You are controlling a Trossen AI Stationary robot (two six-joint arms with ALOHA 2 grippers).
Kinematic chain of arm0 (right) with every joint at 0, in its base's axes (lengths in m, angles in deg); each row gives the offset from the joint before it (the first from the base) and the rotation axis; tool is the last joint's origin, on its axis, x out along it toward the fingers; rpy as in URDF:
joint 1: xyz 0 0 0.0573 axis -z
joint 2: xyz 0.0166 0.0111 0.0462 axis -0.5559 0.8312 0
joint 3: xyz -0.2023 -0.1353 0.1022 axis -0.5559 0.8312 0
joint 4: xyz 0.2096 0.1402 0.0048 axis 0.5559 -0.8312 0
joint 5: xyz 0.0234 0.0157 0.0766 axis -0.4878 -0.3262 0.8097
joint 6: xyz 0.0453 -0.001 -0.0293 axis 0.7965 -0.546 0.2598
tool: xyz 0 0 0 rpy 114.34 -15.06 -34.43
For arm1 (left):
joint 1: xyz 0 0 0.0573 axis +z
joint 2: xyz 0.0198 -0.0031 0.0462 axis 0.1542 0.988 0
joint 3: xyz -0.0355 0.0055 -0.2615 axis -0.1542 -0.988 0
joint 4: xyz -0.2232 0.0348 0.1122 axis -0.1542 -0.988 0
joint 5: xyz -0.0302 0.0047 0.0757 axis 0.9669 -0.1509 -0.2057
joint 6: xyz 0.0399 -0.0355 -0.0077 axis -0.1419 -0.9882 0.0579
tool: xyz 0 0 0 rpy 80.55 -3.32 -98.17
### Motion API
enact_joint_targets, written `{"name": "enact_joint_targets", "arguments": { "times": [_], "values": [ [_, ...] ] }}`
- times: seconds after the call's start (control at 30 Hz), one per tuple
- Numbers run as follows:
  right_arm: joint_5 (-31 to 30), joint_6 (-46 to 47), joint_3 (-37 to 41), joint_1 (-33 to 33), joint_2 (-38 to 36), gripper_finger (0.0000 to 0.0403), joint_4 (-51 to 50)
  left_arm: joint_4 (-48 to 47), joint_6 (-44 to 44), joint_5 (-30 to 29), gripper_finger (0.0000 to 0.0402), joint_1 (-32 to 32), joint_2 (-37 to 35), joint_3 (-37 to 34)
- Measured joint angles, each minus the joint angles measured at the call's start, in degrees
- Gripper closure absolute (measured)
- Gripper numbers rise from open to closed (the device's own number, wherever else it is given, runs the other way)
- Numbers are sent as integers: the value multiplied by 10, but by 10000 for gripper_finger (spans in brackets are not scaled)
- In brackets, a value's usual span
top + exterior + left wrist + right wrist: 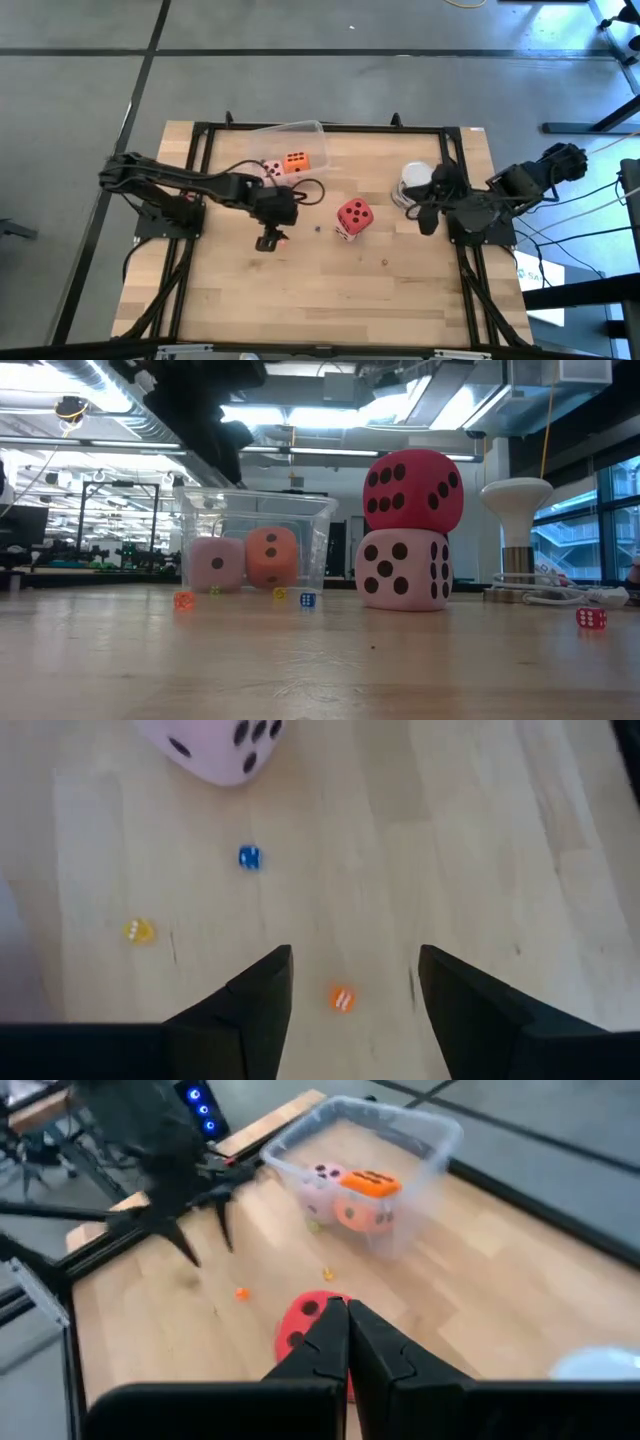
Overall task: Pick & Place Dice
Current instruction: Put the small orange die into the transparent bin
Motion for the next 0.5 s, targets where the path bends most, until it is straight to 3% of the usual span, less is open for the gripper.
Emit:
{"name": "enact_joint_targets", "arguments": {
  "times": [0.1, 0.3, 0.5],
  "values": [
    [11, 4, 79, -11, -57, 401, 82, 29, 5, -30, 196, -11, -20, -30],
    [122, -147, 207, -16, -120, 401, 312, 36, 64, -59, 196, -22, -17, -73],
    [133, -167, 269, -16, -140, 401, 352, 107, 74, -52, 175, -22, -16, -136]
  ]
}}
